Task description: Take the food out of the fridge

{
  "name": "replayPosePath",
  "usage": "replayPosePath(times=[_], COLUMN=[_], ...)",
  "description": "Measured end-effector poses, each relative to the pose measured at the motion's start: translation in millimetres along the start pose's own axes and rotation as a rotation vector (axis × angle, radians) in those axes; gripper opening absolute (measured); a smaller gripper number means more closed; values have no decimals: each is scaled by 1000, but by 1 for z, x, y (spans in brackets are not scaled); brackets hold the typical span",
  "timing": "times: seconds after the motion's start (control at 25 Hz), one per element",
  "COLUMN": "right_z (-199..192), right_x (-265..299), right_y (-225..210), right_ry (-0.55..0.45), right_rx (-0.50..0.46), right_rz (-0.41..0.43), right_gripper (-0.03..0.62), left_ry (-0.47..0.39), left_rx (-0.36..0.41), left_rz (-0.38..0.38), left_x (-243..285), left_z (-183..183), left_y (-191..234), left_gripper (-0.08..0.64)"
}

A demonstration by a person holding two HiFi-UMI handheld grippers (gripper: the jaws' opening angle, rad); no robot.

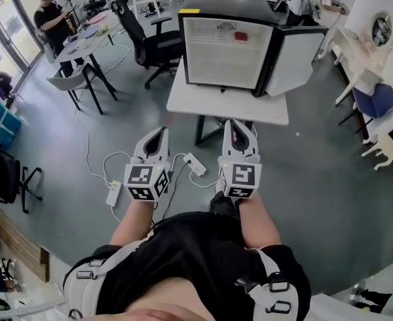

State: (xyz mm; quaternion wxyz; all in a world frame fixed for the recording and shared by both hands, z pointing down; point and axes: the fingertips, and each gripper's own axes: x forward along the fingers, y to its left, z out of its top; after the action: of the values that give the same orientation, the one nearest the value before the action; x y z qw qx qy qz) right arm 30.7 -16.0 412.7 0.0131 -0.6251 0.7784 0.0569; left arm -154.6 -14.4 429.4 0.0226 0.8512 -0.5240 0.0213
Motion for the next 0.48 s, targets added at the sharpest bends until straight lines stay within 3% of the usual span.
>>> replayPosePath(times=[0.48], right_z=[-32], right_x=[126], right_y=[-71], right_ry=[17], right_rx=[40], right_rz=[32], right_gripper=[8], left_ry=[50], left_rx=[12], left_rz=[13], left_x=[141], left_z=[-7], left_y=[16], left_gripper=[3])
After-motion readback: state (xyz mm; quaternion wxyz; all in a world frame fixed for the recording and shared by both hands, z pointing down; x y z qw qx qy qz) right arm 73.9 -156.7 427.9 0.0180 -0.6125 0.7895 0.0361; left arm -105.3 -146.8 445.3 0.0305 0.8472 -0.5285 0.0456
